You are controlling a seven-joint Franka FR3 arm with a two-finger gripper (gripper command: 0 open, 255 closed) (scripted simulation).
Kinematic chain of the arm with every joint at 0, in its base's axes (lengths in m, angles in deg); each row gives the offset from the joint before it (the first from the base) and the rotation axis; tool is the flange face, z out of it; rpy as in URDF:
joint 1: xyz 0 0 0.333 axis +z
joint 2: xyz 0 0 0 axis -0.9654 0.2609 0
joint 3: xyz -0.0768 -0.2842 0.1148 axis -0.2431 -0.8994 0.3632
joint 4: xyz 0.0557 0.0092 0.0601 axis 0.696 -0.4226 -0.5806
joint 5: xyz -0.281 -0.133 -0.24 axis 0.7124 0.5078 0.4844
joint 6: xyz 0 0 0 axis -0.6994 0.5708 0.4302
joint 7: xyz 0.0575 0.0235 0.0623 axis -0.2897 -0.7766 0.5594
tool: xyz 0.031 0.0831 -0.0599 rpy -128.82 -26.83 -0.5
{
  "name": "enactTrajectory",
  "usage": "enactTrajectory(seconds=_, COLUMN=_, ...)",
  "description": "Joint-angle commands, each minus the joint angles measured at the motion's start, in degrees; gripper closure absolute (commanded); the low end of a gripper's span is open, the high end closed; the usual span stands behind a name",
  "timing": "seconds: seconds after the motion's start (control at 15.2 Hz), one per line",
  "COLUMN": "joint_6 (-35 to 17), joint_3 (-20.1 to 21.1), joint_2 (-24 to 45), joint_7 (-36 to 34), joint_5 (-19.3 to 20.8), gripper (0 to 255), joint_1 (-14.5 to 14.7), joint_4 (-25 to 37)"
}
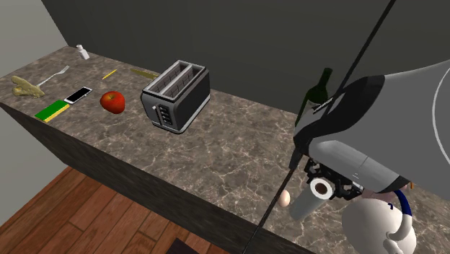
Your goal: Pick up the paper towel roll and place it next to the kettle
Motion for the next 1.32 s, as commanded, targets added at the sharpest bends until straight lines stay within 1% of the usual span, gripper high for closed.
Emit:
enactTrajectory(seconds=0.0, joint_6=-0.24, joint_3=-0.02, joint_2=0.23, joint_7=-0.01, joint_5=0.03, gripper=255, joint_1=0.02, joint_4=0.02)
enactTrajectory(seconds=0.33, joint_6=-0.24, joint_3=-0.02, joint_2=0.23, joint_7=-0.01, joint_5=0.03, gripper=255, joint_1=0.02, joint_4=0.02)
enactTrajectory(seconds=0.4, joint_6=-0.24, joint_3=-0.02, joint_2=0.23, joint_7=-0.01, joint_5=0.03, gripper=0, joint_1=0.02, joint_4=0.02)
enactTrajectory(seconds=0.73, joint_6=-0.24, joint_3=-0.02, joint_2=0.23, joint_7=-0.01, joint_5=0.03, gripper=0, joint_1=0.02, joint_4=0.02)
enactTrajectory(seconds=0.99, joint_6=5.81, joint_3=0.36, joint_2=-5.47, joint_7=0.46, joint_5=-0.66, gripper=0, joint_1=-0.57, joint_4=0.38)
enactTrajectory(seconds=1.25, joint_6=5.81, joint_3=0.36, joint_2=-5.47, joint_7=0.47, joint_5=-0.67, gripper=0, joint_1=-0.56, joint_4=0.38)
